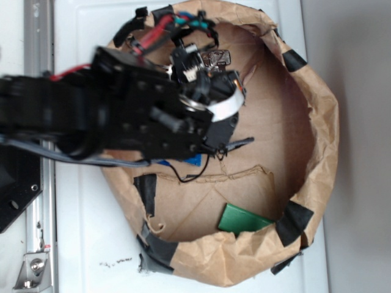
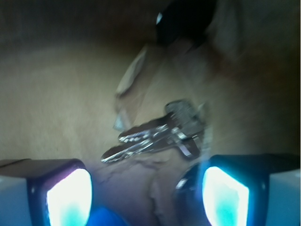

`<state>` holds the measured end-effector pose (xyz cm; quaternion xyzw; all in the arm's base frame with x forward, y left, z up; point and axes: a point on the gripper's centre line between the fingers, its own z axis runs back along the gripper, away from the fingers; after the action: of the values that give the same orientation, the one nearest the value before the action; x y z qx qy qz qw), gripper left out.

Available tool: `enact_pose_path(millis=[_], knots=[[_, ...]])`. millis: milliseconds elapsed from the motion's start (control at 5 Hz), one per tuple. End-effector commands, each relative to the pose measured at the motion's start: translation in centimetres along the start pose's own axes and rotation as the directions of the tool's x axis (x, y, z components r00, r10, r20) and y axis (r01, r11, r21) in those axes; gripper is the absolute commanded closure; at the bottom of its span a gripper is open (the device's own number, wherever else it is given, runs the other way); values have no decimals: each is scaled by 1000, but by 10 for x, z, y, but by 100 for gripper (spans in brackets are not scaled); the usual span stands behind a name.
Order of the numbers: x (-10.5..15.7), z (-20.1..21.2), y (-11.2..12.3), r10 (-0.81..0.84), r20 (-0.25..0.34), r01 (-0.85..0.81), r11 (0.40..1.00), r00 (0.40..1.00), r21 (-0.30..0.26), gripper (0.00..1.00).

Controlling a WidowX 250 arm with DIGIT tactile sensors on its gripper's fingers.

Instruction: Grab the silver keys.

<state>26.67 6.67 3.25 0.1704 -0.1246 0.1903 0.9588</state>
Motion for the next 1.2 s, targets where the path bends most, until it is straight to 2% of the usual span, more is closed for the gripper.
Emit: enact_pose_path(millis=[0, 200, 400, 600, 1000], knots=[[19, 10, 0, 17, 47, -17, 1000, 999, -14, 0], [21, 10, 0, 10, 42, -9, 1000, 999, -16, 0], [21, 10, 1, 22, 48, -21, 1000, 999, -15, 53], [19, 10, 2, 36, 55, -35, 999, 998, -15, 100], [18, 10, 1, 37, 75, -36, 999, 997, -4, 100]])
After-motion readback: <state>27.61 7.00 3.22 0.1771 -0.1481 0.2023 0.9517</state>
